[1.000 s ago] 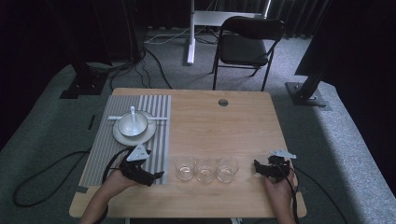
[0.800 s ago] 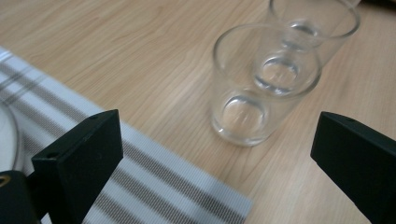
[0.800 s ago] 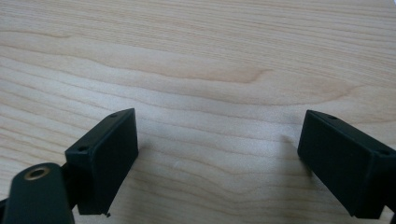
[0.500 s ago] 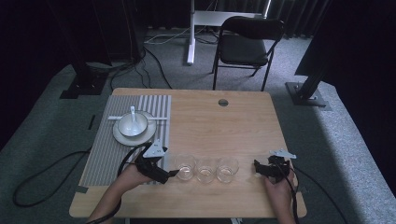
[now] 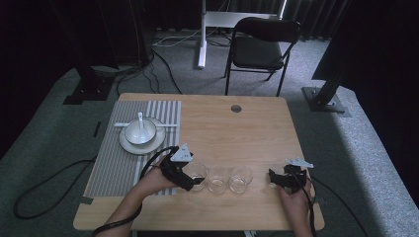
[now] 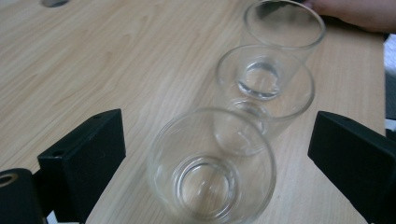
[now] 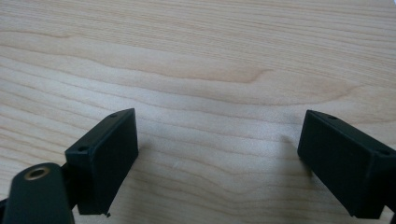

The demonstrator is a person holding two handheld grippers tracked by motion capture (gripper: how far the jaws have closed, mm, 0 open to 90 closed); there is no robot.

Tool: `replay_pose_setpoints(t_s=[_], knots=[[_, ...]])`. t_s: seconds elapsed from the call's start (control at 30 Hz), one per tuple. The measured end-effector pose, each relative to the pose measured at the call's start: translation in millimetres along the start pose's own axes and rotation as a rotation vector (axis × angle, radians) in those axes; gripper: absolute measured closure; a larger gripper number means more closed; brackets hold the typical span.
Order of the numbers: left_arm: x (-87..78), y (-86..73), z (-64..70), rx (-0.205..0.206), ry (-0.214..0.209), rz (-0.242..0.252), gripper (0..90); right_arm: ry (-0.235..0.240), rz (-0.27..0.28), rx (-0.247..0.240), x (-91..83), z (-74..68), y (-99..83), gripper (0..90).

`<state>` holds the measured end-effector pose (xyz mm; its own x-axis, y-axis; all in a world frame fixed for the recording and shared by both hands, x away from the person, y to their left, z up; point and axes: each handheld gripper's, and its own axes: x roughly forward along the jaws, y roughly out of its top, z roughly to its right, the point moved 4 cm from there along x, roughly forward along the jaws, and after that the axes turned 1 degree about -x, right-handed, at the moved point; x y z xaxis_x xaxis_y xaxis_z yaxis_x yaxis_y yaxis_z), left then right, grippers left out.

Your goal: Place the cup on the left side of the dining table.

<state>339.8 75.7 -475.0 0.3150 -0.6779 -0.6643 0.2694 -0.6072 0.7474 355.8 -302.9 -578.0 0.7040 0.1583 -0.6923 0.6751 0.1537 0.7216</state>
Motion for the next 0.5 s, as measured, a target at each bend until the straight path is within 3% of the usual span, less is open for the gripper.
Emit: replay_pose_setpoints(t_s=[0.2,0.5], knots=[[11.7,13.3,3.7,0.021,-0.015,-0.017,4.5,0.000,0.000,0.000,0.0,0.0,0.0,11.7],[29.6,31.6,20.1,0.076,-0.063,-0.030,4.5,0.000,0.000,0.000,0.0,0.0,0.0,11.8]])
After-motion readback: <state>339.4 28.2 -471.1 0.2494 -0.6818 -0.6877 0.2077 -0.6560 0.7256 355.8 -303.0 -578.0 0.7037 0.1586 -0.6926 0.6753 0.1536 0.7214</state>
